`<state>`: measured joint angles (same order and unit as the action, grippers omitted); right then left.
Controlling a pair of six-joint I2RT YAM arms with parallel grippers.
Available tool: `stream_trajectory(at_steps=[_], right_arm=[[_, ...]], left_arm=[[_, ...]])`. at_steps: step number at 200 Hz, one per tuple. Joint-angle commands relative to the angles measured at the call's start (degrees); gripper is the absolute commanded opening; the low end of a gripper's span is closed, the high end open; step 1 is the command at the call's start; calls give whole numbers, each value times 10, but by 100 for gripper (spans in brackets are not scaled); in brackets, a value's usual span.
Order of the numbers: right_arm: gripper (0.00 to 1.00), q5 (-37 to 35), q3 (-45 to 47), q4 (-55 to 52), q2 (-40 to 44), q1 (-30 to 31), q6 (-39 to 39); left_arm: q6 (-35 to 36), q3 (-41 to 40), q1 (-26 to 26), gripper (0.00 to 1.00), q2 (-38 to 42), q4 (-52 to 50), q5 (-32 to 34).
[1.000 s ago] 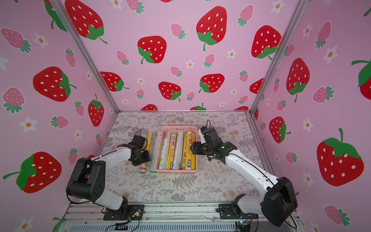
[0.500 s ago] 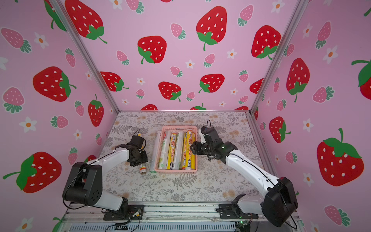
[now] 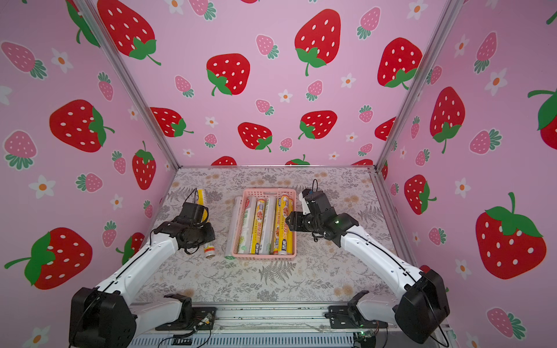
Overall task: Put the plastic wrap into the basket
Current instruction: Pick up the plastic wrap from the center of the board, then place the plastic wrap in the basket.
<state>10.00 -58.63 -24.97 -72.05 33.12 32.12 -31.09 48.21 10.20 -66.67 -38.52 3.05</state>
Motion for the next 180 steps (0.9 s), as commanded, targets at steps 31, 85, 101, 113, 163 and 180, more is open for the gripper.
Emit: stream_trajectory(at_steps=[31,85,101,113,163,180], right_arm=[[65,22,-38,8,-11,2,3],[65,13,-44,16,-35,2,-9],[65,6,-38,17,-30,1,-12],[65,0,-33,16,-27,1,-15],[65,-7,-20,2,-21,1,-24],[65,-11,-17,2,-20,1,-25]], left_arm=[[-2,76,57,45,38,-3,-67],[-13,131,209,46,-47,54,-40],[-22,147,232,46,-83,71,-41],[-25,156,245,46,-107,84,-45],[-39,175,289,45,-174,93,-38],[-47,164,297,45,-183,102,-44]])
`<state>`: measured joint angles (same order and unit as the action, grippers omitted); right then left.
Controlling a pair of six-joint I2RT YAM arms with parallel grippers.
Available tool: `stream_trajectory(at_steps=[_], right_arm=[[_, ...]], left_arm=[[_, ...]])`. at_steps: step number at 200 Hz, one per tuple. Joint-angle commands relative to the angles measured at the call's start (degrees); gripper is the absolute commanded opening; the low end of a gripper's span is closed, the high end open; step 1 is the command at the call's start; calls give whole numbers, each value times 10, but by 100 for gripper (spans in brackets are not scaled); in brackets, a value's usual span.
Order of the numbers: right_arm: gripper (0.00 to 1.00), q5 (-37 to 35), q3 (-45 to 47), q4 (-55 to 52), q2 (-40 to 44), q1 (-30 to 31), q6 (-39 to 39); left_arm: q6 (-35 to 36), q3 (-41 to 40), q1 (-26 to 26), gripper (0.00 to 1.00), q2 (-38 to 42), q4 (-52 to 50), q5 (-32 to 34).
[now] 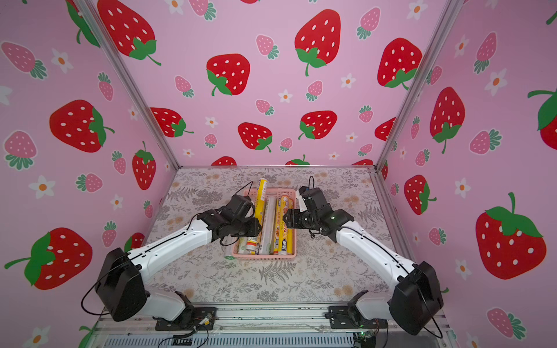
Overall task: Put the plastic wrap into the basket
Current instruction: Place the plastic wrap in the basket.
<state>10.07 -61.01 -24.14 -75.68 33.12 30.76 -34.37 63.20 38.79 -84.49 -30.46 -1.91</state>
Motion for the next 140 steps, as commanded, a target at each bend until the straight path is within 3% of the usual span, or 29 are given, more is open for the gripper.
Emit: stream_trajectory(at_steps=[1,140], right_arm=[[65,-11,6,-6,17,1,-11],[64,-16,2,20,-21,1,-3]], left_arm=[[-14,13,11,45,-5,22,5],[-55,-14,45,45,-88,66,33]])
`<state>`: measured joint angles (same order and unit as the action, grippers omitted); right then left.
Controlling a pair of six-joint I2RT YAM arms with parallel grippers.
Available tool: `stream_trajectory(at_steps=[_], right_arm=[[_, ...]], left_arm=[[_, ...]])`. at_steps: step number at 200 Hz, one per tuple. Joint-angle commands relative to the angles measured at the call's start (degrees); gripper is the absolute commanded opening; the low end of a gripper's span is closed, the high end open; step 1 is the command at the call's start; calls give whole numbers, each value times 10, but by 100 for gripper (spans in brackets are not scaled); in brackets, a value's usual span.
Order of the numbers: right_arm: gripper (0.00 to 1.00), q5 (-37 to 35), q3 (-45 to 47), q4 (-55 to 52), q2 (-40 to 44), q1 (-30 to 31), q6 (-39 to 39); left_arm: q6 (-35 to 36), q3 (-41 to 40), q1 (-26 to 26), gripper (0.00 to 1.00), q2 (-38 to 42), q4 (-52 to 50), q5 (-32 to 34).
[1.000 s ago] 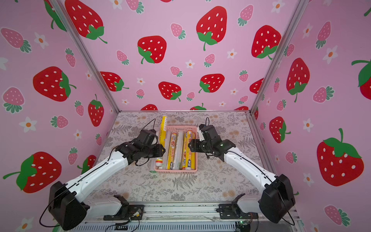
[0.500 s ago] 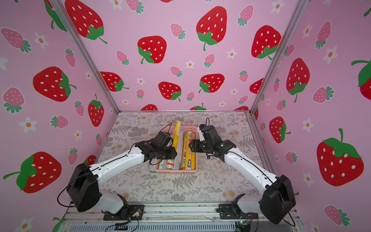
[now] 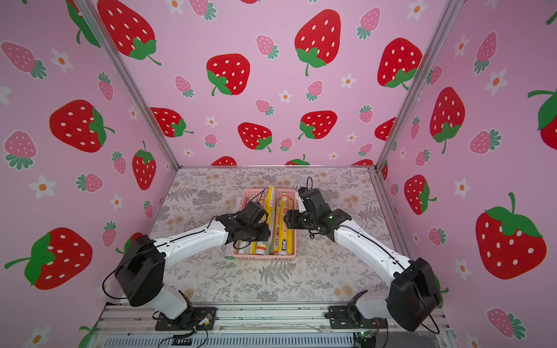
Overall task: Put the plastic wrap into the basket
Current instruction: Place the plastic wrap in the basket.
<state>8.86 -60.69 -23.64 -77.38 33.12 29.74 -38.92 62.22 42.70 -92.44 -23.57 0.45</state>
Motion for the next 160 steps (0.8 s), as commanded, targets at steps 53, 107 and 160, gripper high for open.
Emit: stream_trajectory(at_steps=[53,107,160], right_arm=[[64,9,-11,44,-45,1,26],[64,0,-34,57,-86,2,32],[64,-10,-59,67,-103,1,39]], left_arm=[[-2,-6,6,53,-17,-4,5],[18,-2,6,66,-7,-13,-14],[40,20,5,74,50,-59,-8]])
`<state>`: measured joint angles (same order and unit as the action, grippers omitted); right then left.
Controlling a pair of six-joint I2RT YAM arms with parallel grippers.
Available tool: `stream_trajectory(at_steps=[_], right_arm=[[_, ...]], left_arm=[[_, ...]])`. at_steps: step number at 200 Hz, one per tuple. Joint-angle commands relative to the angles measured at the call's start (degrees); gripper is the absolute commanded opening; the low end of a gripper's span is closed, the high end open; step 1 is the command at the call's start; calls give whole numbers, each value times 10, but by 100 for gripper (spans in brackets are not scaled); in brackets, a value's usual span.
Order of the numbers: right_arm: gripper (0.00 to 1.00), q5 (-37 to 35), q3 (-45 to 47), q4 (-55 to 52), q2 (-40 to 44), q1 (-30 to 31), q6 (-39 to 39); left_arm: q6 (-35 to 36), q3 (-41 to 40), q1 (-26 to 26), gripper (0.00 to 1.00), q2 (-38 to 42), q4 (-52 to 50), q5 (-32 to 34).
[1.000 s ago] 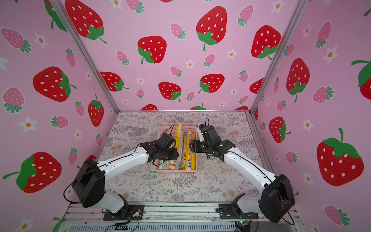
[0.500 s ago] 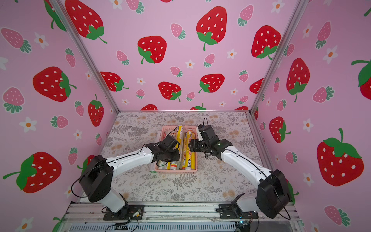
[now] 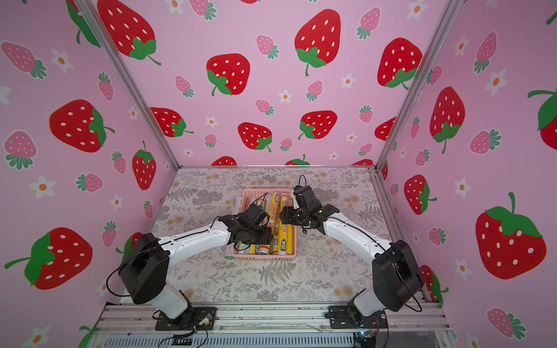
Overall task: Put the plastic wrap into the basket
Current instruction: Place the plastic wrap in the basket, then pick up the plastic wrap from the center of the board.
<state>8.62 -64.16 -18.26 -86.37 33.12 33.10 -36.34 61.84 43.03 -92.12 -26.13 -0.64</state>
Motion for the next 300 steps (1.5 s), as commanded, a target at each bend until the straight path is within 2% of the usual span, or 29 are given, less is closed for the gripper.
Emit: stream_trajectory(at_steps=[1,55,72,88,117,137,168,201,229,300], right_arm=[[64,-7,-24,13,-14,1,6],[64,-2,-35,-3,-17,2,-2],[64,-8,-37,-11,-16,3,-4],[64,-21,-44,-27,-14,10,-15],[64,-34,-46,-41,-12,27,-34],[64,-45,-28,-41,0,29,-40],[64,-45,-8,-46,18,28,-49],[64,-54,20,-41,36,29,-50],[64,-59,31,-42,40,26,-48],[65,-66,56,-46,65,26,-46]], left_arm=[[15,24,2,75,48,-34,4],[15,28,-18,76,129,-59,19],[15,24,-32,76,151,-82,45],[14,5,-65,76,179,-98,68],[18,-28,-156,76,220,-148,90],[19,-36,-191,76,234,-194,129],[19,-77,-243,76,249,-177,99],[38,-100,-281,76,222,-132,42],[57,-102,-286,75,170,-97,2],[71,-90,-286,73,78,-52,-14]])
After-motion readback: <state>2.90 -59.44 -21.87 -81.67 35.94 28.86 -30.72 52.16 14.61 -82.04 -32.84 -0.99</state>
